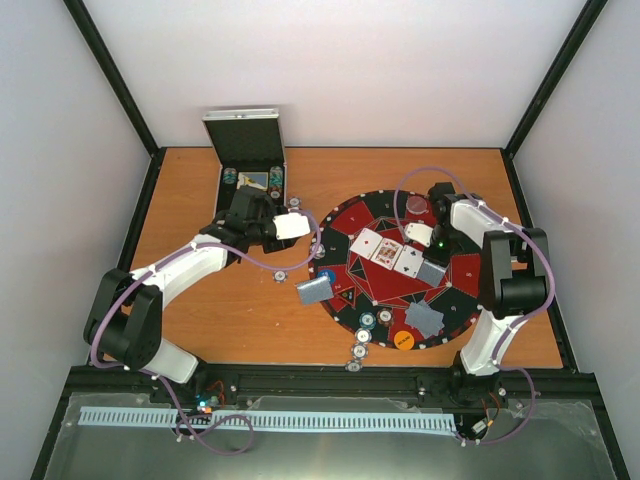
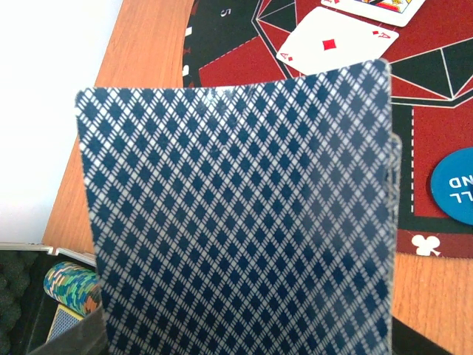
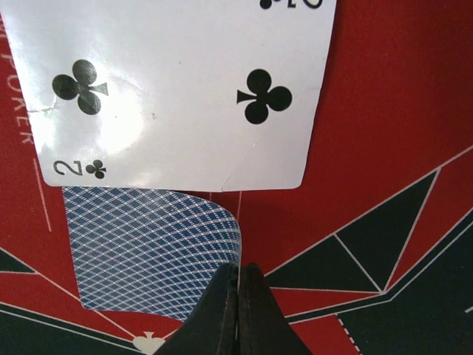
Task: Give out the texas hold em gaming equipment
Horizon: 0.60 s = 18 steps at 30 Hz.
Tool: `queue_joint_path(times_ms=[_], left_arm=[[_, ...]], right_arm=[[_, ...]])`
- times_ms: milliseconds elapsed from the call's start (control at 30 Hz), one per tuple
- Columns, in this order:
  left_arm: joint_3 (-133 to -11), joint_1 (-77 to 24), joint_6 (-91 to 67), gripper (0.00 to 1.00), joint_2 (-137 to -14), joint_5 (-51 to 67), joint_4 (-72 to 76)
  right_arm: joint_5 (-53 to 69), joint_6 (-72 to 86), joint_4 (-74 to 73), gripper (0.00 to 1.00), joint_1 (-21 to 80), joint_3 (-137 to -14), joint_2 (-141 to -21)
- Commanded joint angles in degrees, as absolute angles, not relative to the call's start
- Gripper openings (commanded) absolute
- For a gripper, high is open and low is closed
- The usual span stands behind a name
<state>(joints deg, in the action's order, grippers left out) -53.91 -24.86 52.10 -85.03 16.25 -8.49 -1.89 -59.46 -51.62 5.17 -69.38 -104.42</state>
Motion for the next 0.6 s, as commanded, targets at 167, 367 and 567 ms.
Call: queue_joint_path(times_ms=[167,367,567], left_arm=[[-56.43,-24.43,53.25,0.53,-85.40,16.95,-6.86],[-56.67,-24.43,53.27,0.53,-85.61,17.07,-7.11],[-56.86,-24.43,53.22,0.53,-85.73,17.12,-6.99]], right_arm=[[-2.53,-60.21,-50.72,0.17,4.82,-70.34,-105.03],[-5.78,-59.52,-49.33,0.41,5.25,-70.54,-103.79],[-16.90,-57.59,-37.05,0.76,6.24,-68.70,-98.89]])
